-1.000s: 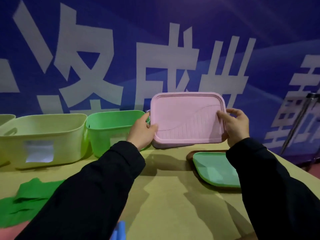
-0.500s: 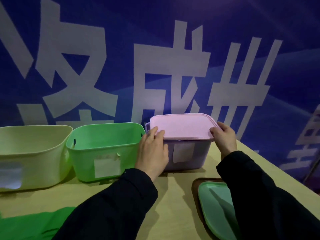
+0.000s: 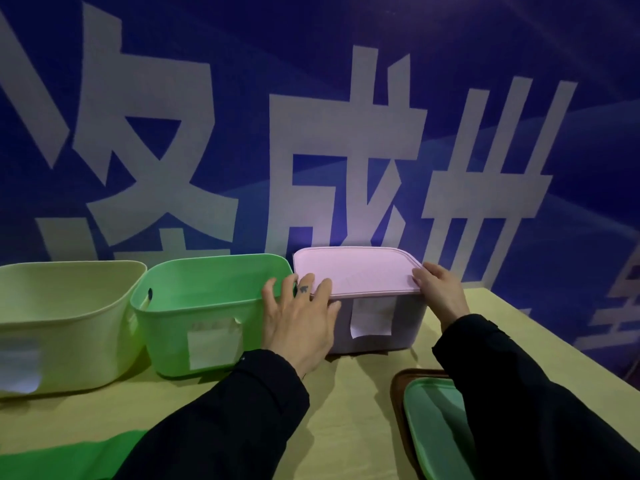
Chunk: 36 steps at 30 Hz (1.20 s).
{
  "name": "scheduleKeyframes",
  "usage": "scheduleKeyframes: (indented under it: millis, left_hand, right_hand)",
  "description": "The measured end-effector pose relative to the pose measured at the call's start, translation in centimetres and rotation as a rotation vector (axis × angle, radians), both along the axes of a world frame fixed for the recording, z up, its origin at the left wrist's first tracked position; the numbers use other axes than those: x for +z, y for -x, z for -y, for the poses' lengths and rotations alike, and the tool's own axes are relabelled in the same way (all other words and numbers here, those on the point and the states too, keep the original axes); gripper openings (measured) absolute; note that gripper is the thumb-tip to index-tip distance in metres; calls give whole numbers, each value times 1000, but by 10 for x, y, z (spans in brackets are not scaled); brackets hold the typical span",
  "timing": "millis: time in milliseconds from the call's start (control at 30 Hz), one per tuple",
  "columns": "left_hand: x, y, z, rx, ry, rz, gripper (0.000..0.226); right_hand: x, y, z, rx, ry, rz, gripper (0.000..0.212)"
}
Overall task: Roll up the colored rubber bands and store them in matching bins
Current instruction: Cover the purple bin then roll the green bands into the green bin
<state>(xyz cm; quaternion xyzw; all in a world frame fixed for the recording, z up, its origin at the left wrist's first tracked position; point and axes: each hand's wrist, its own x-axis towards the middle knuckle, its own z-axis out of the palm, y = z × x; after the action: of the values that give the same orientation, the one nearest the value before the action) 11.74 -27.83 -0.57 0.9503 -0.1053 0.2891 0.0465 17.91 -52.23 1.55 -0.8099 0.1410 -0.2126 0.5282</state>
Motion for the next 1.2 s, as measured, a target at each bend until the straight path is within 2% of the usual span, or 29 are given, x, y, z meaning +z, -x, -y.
scheduleKeyframes:
  millis: [133,200,300,433,533,633,733,833,933,1067,1200]
  left_hand:
    - [1,-6,-1,-34,11,20,48]
    - [2,-8,-3,-56,-11,28,53]
    - [6,-7,-6,-65,-63,-28,48]
    - [9,-4,-6,-76,-77,-93,45]
    - [15,-6,-6,-51,-113,-64,53]
    - [29,-14,3,-3,-172,-48,58]
    - [36,-21,12,29,-201,-115,64]
    - [31,-30,12,12,-126,-180,60]
    - [29,-34,12,6,-103,-212,59]
    - [27,-34,12,2,-87,-190,58]
    - [23,-38,12,6,-73,-164,61]
  right_hand:
    - [2,-1,0,11,105,-59,46]
    - [4,4,-3,5,321,-6,45]
    - [7,11,-12,74,673,80,42]
    - [8,15,-13,185,816,45,38]
    - [9,19,-11,201,918,53,43]
    - [12,17,-13,224,970,-2,59]
    - [25,9,-18,169,1020,-73,44]
    - [35,-5,-31,138,1003,-116,35]
    - [36,-22,-47,204,951,-130,51]
    - [39,-39,-66,369,989,-305,82]
    - [36,-47,-68,384,1018,-367,85]
